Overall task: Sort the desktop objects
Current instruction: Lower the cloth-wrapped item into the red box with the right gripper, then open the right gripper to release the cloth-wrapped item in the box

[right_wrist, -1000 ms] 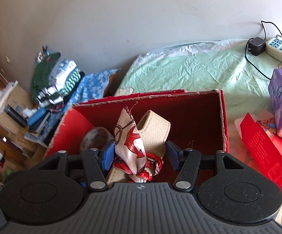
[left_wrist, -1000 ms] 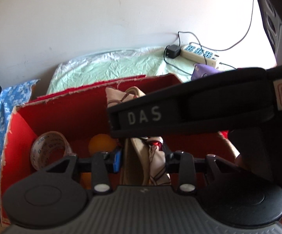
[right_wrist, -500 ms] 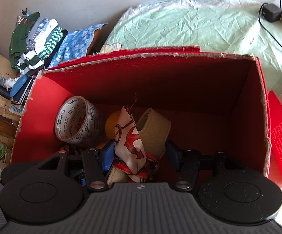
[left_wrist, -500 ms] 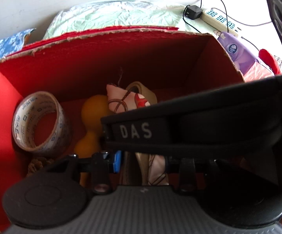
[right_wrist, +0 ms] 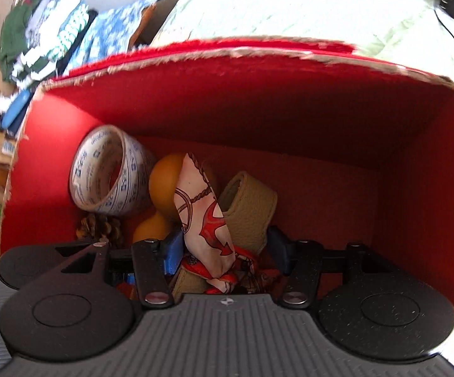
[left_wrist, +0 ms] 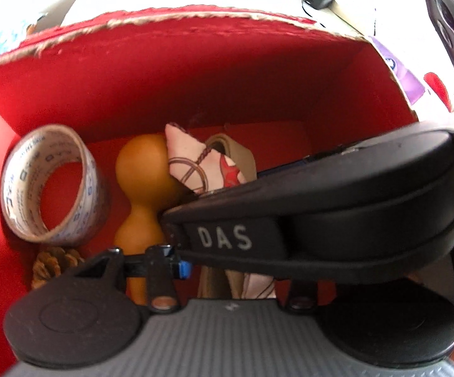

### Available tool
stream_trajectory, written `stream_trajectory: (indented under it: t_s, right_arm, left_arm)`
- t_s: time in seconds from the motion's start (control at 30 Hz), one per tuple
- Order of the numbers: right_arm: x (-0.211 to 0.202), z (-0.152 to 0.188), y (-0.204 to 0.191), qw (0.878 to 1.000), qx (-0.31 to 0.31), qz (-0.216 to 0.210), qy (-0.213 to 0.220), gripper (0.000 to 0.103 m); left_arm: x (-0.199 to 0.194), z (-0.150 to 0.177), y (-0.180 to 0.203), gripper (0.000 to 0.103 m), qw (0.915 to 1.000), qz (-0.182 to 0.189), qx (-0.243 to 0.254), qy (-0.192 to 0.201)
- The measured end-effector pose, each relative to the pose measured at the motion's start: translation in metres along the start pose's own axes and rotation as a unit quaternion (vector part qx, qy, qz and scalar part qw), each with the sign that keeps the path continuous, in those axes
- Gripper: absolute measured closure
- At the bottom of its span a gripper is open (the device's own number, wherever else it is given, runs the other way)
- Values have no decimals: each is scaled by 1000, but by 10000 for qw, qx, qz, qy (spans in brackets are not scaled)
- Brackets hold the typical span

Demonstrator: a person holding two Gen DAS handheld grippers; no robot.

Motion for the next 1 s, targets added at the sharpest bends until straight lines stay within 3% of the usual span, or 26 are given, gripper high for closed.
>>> stream_trajectory:
  t_s: [0.1, 0.2, 0.4, 1.0]
  right_arm:
    - [9, -5, -1, 9998, -29, -103, -145, 43]
    - [18, -8, 6, 9988, 242, -213, -369, 43]
    - [11, -6, 5, 9986, 154, -431, -275, 38]
    - [-16, 4, 3, 9975, -91, -140, 685, 43]
  left_arm:
    - [4, 0, -6, 64, 9996, -98, -242, -140]
    - [5, 0, -5, 63, 9995, -217, -129, -182]
    - [0, 2, -3, 62, 9993, -376, -3, -51]
    - [-27, 10, -1, 33, 9930, -898, -112, 764]
Point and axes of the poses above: each gripper's, at about its wrist camera, not at the fingertips, and x roughly the way its jaws point, y to its right, z to its underside, the point moved 1 cm from there along x, roughly the way its jaws point, and after that the axes turned 15 degrees about -z, right-handed, at the moved point
